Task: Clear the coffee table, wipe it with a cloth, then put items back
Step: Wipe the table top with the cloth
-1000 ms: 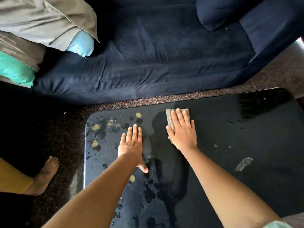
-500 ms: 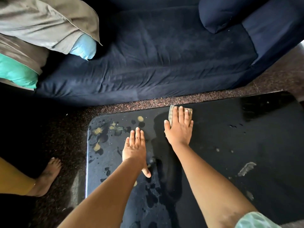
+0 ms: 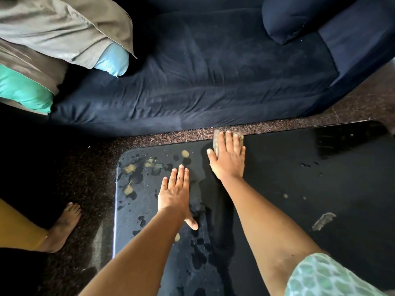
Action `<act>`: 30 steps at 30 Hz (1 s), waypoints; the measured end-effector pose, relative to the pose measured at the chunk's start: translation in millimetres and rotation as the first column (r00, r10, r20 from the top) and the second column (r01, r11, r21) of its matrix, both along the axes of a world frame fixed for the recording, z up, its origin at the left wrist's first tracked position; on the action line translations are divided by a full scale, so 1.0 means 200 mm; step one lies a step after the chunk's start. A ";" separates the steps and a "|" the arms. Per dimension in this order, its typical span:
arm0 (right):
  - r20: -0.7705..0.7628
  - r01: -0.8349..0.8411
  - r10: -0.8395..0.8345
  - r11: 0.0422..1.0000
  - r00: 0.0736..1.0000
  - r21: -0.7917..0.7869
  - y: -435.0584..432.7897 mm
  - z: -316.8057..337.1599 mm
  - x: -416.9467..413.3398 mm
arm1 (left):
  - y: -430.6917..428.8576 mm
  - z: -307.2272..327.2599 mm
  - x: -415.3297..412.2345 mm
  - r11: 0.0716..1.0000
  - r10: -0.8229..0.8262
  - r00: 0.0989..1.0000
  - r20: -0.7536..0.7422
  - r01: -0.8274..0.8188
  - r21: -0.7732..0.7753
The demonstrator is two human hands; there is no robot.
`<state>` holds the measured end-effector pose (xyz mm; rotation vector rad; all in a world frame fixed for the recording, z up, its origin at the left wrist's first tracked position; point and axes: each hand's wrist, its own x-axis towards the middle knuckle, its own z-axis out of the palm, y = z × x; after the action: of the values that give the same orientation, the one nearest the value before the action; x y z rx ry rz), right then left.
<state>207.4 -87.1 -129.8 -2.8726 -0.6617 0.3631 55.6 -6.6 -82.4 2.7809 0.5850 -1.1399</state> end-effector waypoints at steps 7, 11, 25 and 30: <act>0.042 -0.473 0.475 0.879 0.879 -0.054 -0.18 0.00 0.03 | 0.00 0.00 -0.01 0.999 0.028 0.999 0.033 -0.027 -0.019; -0.001 0.009 -0.009 1.000 1.000 -0.003 -0.08 -0.01 0.05 | 0.00 0.00 -0.03 0.998 0.054 0.996 0.071 -0.053 -0.018; -0.002 -0.151 0.151 0.988 0.989 -0.017 0.01 0.00 -0.11 | -0.01 0.00 -0.08 0.988 0.151 0.980 0.126 -0.148 -0.038; -0.017 -0.279 0.279 0.960 0.960 0.038 0.18 0.01 -0.22 | 0.00 0.00 -0.09 0.989 0.144 0.981 0.128 -0.140 -0.040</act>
<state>164.1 -51.9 -127.5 -2.7390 -1.0624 0.4149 38.4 -6.9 -83.3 2.7108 0.7314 -0.9234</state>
